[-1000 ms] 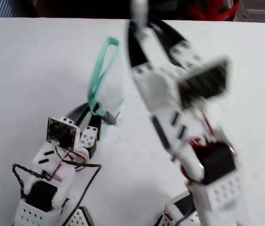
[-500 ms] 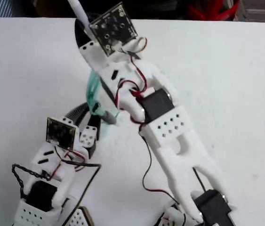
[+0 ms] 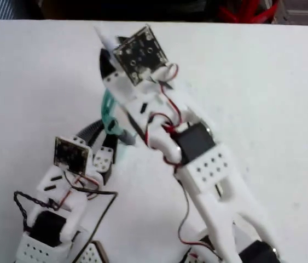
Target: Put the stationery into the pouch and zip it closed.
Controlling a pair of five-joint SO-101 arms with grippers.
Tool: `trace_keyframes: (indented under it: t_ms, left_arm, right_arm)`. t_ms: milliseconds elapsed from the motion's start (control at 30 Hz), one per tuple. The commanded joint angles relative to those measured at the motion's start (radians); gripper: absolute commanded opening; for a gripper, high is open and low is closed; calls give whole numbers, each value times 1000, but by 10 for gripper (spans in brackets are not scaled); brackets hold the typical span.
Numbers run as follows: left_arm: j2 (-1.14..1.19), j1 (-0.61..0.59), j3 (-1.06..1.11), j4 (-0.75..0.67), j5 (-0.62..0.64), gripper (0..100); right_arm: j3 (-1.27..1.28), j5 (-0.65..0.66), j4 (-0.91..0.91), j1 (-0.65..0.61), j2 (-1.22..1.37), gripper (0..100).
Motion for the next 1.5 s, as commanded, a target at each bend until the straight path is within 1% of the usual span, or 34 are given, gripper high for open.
trace_keyframes:
  t_ms: [0,133,267,367,567,667,867,1000,1033,1100,1167,1233,1400,1467]
  left_arm:
    - [-7,-8,-12,-31,-11,31]
    - [-7,-10,-12,-31,-11,31]
    - [-7,-10,-12,-31,-11,31]
    - [-7,-5,-12,-31,-11,31]
    - [-7,-12,-12,-31,-11,32]
    - [-7,-12,-12,-31,-11,32]
    - [-7,-8,-12,-32,-11,32]
    - [-7,-8,-12,-32,-12,32]
    - [-7,-12,-12,-32,-12,32]
    - [-7,-12,-12,-32,-12,32]
    - [-7,-12,-12,-32,-12,32]
    - [-7,-12,-12,-32,-12,32]
    - [-7,-5,-12,-32,-12,32]
    - [-7,-5,-14,-32,-12,32]
  right_arm:
    - [-5,-2,71,8,-93,307]
    - [-5,0,139,8,-183,266]
    - [-3,0,185,39,-234,257]
    - [-14,0,180,45,-193,257]
    - [-28,0,171,-21,-59,257]
    - [-29,0,139,-27,-28,247]
    - [-14,0,68,-22,-7,190]
    - [-15,2,-5,-4,82,157]
    - [-17,2,-16,-2,99,123]
    - [-18,0,-38,10,117,4]
    - [-23,0,-64,33,101,39]
    - [-32,0,-94,53,73,12]
    - [-23,0,-154,90,59,18]
    - [-9,0,-206,93,77,18]
